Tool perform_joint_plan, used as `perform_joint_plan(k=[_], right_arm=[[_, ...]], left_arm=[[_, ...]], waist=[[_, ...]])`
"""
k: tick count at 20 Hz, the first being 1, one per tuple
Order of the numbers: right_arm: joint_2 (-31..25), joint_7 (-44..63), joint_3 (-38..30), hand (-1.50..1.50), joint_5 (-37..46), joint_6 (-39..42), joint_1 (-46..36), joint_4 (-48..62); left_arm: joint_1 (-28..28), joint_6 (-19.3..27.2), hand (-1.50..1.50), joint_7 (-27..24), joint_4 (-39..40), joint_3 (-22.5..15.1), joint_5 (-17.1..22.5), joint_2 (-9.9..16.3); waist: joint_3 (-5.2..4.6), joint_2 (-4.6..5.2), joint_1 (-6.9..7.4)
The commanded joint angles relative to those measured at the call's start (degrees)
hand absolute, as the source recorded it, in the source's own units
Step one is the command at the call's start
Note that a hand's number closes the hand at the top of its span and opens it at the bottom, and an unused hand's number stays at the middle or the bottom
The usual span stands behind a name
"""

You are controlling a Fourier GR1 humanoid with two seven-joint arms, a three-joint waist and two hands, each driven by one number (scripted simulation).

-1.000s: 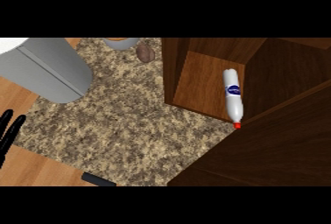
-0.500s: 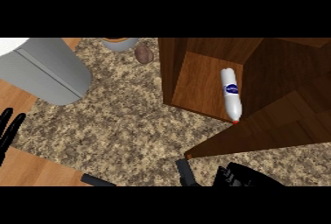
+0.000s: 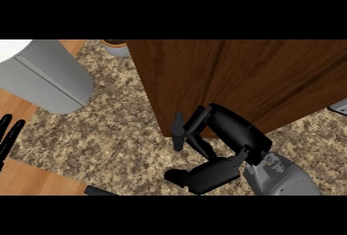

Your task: Pick up the bottled water, place it into the cabinet and close the cabinet

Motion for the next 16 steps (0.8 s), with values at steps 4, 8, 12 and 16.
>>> perform_joint_plan(k=[4, 8, 12, 16], right_arm=[[5.7, 0.9, -7.0, 1.5, 4.8, -13.2, -16.9, 17.1], [5.8, -0.6, -9.7, 1.5, 4.8, -18.2, -24.5, 25.7], [5.8, -1.5, -11.9, -1.5, 2.6, -23.8, -26.4, 28.8], [5.8, -1.8, -11.5, -1.5, -0.6, -27.3, -28.1, 31.4]], left_arm=[[0.4, -1.0, -1.5, 0.1, 1.6, 0.9, 0.9, 0.1], [0.5, -1.6, -1.5, -0.6, 2.8, 1.6, 1.0, -0.3], [1.4, -2.3, -1.5, -1.0, 2.3, 1.3, 0.7, -0.7], [1.8, -2.2, -1.5, -1.4, 2.8, 2.2, 0.8, -0.8]], waist=[[0.3, -0.3, -1.92], [0.36, -0.11, -2.41], [0.48, -0.17, -2.75], [0.5, -0.22, -3.23]])
